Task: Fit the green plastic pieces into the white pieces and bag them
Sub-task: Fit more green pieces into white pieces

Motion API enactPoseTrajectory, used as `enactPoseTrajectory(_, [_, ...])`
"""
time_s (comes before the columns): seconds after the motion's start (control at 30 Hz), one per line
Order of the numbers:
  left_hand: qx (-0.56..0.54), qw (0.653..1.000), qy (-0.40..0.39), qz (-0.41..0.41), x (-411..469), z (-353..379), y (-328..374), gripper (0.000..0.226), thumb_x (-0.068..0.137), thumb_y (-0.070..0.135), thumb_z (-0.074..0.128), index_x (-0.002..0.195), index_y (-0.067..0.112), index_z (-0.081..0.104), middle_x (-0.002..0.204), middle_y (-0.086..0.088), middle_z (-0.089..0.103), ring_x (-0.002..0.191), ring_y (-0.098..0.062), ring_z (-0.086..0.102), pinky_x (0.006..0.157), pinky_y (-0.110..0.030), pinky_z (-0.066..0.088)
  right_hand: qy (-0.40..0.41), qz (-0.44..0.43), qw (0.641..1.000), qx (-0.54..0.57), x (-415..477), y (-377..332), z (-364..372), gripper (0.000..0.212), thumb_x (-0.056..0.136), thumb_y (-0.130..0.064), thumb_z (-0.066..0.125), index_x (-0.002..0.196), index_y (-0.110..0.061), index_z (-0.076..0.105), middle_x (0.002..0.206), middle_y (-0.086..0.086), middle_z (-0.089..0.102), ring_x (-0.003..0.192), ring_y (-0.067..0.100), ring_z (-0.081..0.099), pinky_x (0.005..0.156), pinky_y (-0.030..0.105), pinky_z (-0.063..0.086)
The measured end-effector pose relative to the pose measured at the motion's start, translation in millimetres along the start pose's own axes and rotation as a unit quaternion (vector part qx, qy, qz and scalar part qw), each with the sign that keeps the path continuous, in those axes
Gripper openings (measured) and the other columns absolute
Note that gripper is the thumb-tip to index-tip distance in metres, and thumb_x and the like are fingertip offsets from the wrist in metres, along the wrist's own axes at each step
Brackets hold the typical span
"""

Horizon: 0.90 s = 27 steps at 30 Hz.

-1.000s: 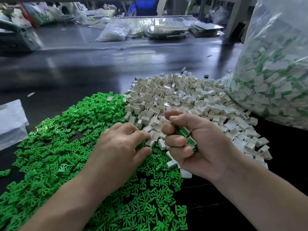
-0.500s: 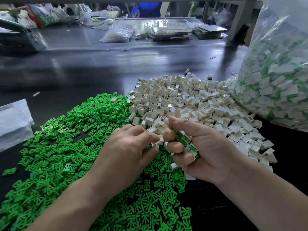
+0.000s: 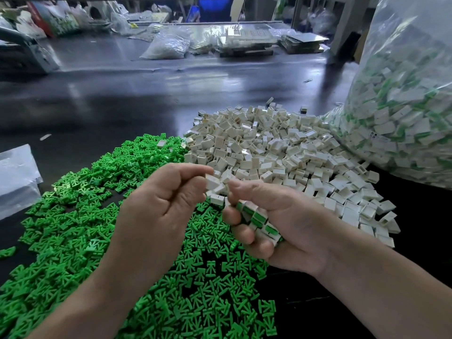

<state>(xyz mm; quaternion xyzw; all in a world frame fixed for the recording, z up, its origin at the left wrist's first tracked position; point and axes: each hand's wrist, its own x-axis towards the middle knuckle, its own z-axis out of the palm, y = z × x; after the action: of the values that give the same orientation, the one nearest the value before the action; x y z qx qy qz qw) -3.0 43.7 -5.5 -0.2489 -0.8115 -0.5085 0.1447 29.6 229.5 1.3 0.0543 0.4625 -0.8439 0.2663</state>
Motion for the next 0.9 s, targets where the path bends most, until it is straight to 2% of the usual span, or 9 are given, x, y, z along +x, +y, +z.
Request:
enactPoseTrajectory(0.17, [-0.013,0.995,-0.035,0.087,-1,3,9,0.021,0.094,0.028,0.056,0.11,0.023,0.069,0.099,0.009,0.066,0.094,-0.019,0.065,0.078,-0.033,0.052,-0.033,0.033,0.999,-0.022,-3,1,4,0.032,0.083,-0.053,0.068,0.089,-0.023,0.059,0.074,0.001,0.058,0.046,0.008,0.053,0.033,0.017,0.038])
enactPoseTrajectory(0.27, [0.01,0.991,-0.045,0.123,0,3,12,0.02,0.093,0.025,0.059,0.107,0.017,0.07,0.103,0.01,0.064,0.095,-0.012,0.064,0.08,-0.022,0.049,-0.038,0.022,0.999,-0.03,-3,-2,4,0.03,0.084,-0.051,0.066,0.09,-0.022,0.062,0.072,0.0,0.056,0.045,0.007,0.051,0.033,0.015,0.036])
enactPoseTrajectory(0.37, [0.028,0.99,-0.075,0.112,1,-2,14,0.021,0.089,0.03,0.061,0.107,0.021,0.069,0.104,0.012,0.064,0.095,-0.008,0.063,0.077,-0.014,0.046,-0.031,-0.002,0.999,-0.028,-3,-3,2,0.02,0.086,-0.039,0.066,0.091,-0.019,0.065,0.073,0.001,0.055,0.046,0.006,0.05,0.034,0.015,0.036])
enactPoseTrajectory(0.47, [0.092,0.988,-0.108,0.059,0,-15,12,0.028,0.081,0.05,0.062,0.106,0.038,0.064,0.095,0.02,0.063,0.09,0.002,0.061,0.071,-0.008,0.044,-0.013,-0.025,0.999,-0.022,-2,-5,0,0.011,0.087,-0.027,0.067,0.089,-0.017,0.063,0.074,0.001,0.057,0.047,0.007,0.05,0.034,0.016,0.037])
enactPoseTrajectory(0.57, [0.212,0.966,-0.141,0.035,-1,-26,4,0.04,0.075,0.072,0.055,0.105,0.045,0.057,0.09,0.027,0.058,0.088,0.009,0.055,0.06,-0.011,0.042,0.008,-0.039,0.999,-0.002,-3,-7,-2,0.009,0.082,-0.026,0.069,0.077,-0.02,0.066,0.075,0.002,0.058,0.048,0.008,0.049,0.034,0.017,0.037])
enactPoseTrajectory(0.67, [0.311,0.927,-0.206,0.03,-3,-18,-1,0.066,0.069,0.087,0.034,0.125,0.053,0.045,0.095,0.033,0.045,0.086,0.009,0.047,0.068,-0.014,0.034,0.023,-0.049,0.998,0.015,-4,-9,-2,0.011,0.078,-0.026,0.071,0.067,-0.023,0.071,0.075,0.003,0.059,0.047,0.009,0.049,0.033,0.017,0.036])
enactPoseTrajectory(0.73, [0.336,0.908,-0.243,0.052,-4,-9,-2,0.063,0.072,0.078,0.035,0.124,0.049,0.056,0.094,0.026,0.048,0.085,0.001,0.047,0.067,-0.02,0.033,0.028,-0.048,0.998,0.013,-4,-8,-1,0.012,0.078,-0.027,0.07,0.066,-0.023,0.071,0.075,0.003,0.059,0.047,0.009,0.049,0.033,0.017,0.036])
enactPoseTrajectory(0.83, [0.344,0.9,-0.245,0.107,-2,-5,-1,0.029,0.077,0.049,0.069,0.101,0.033,0.076,0.081,0.012,0.058,0.075,-0.014,0.056,0.06,-0.027,0.039,0.034,-0.047,0.998,0.001,-4,-7,1,0.014,0.078,-0.029,0.07,0.065,-0.024,0.07,0.075,0.003,0.059,0.047,0.009,0.048,0.033,0.017,0.036])
enactPoseTrajectory(0.9, [0.338,0.901,-0.243,0.123,0,-4,-4,0.021,0.077,0.041,0.074,0.094,0.029,0.077,0.079,0.01,0.06,0.072,-0.017,0.058,0.059,-0.029,0.044,0.036,-0.045,0.998,-0.005,-4,-7,1,0.015,0.078,-0.029,0.07,0.065,-0.024,0.071,0.075,0.002,0.059,0.048,0.009,0.048,0.034,0.017,0.036])
